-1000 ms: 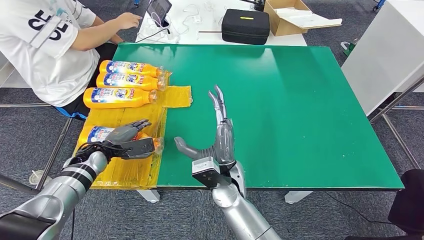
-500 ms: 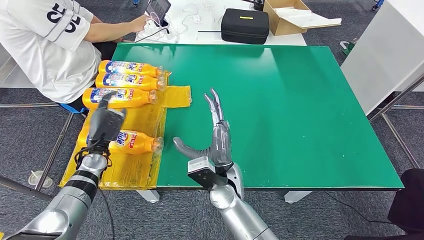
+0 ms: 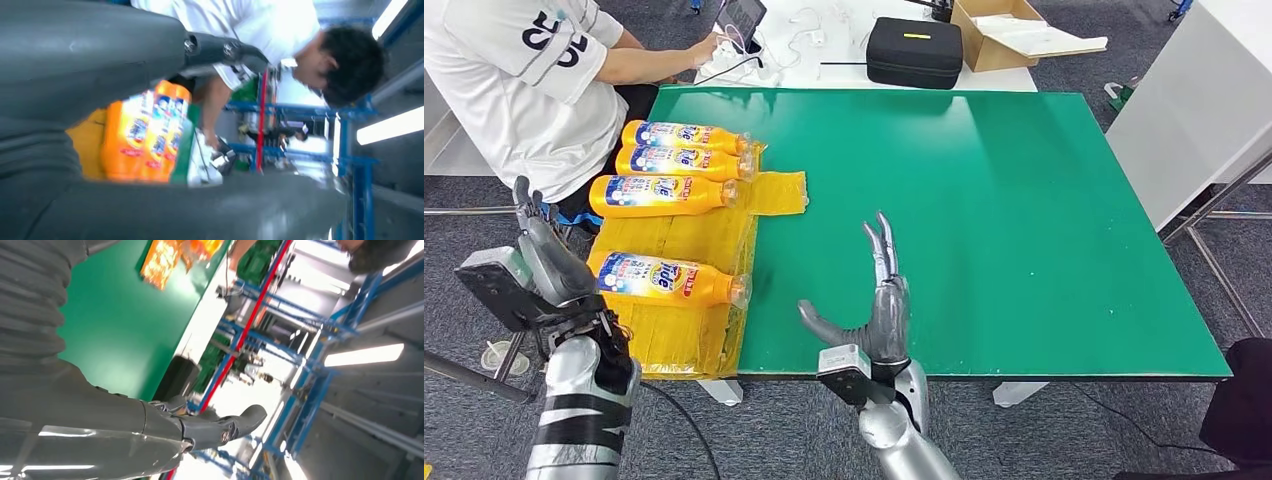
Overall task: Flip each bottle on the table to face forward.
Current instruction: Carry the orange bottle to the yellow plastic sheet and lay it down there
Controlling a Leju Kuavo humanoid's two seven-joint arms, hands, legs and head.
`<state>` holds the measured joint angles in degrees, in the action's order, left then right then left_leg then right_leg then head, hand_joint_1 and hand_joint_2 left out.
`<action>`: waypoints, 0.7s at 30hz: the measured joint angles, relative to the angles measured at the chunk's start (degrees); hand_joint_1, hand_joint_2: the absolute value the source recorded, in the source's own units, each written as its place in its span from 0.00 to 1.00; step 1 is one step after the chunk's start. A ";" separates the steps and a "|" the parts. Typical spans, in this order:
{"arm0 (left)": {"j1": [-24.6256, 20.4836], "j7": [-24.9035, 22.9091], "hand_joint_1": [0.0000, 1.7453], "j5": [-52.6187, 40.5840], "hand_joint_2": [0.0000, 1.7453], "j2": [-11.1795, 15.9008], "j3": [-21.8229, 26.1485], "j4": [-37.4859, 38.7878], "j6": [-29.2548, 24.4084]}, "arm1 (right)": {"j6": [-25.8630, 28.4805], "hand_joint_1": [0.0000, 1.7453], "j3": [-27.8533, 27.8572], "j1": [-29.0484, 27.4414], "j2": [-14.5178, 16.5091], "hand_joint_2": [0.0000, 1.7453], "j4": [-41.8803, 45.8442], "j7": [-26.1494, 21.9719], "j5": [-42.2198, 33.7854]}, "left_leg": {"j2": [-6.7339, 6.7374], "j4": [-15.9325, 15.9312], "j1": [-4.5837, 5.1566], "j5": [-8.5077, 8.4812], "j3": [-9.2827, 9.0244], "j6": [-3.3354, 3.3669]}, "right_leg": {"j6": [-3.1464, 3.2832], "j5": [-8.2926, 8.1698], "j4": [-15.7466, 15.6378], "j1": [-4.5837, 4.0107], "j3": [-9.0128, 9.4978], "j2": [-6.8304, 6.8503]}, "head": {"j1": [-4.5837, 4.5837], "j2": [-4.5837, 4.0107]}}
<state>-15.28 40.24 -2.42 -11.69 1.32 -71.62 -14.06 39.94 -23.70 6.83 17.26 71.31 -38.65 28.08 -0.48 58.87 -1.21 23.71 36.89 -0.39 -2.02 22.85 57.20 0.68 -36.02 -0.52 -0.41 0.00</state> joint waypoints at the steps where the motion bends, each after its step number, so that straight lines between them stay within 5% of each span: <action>1: 2.13 0.00 0.00 -1.12 0.00 -0.52 -0.61 -2.07 -0.62 | 0.03 0.00 1.12 -1.42 0.08 1.00 1.30 -0.38 0.54 | 0.00 0.00 0.00 0.03 0.00 0.01 | 0.00 0.01 0.00 0.01 -0.01 0.00 | 0.01 0.00; 3: 6.08 0.00 0.00 -2.76 0.00 -1.41 -1.95 -5.77 -1.74 | 0.07 0.00 3.13 -3.91 0.18 1.00 3.52 -0.96 1.06 | -0.01 0.00 0.00 0.05 0.03 0.03 | -0.01 0.02 -0.01 0.01 -0.03 0.00 | 0.01 0.00; 7: 10.26 0.00 0.00 -3.87 1.00 -2.32 -3.70 -9.84 -2.15 | 0.08 0.00 5.54 -6.91 0.40 1.00 6.78 -1.22 2.33 | 0.00 -0.01 -0.01 0.12 0.02 -0.01 | 0.01 0.03 -0.01 -0.01 -0.05 0.00 | -0.01 0.00; 15: 22.89 -0.69 0.00 -4.03 1.00 -3.72 -7.78 -12.36 -2.20 | 0.10 0.00 13.47 -16.05 1.46 1.00 19.65 -1.35 3.46 | 0.01 -0.02 0.00 0.22 0.02 0.02 | -0.07 0.12 -0.03 0.00 -0.08 -0.01 | 0.02 0.00; 21: 25.95 -1.36 0.00 -3.72 1.00 -4.06 -9.50 -12.35 -0.55 | 0.10 0.00 15.39 -17.18 1.27 1.00 22.51 -1.37 2.35 | 0.01 -0.02 0.00 0.23 0.00 0.06 | -0.10 0.13 -0.04 0.00 -0.06 -0.01 | 0.02 0.01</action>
<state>10.67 38.88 -6.14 -15.75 -8.19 -83.97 -14.61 40.04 -8.32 -10.35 18.53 93.82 -40.02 30.44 -0.47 58.85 -1.21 23.94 36.89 -0.33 -2.12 22.99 57.16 0.68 -36.07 -0.53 -0.39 0.01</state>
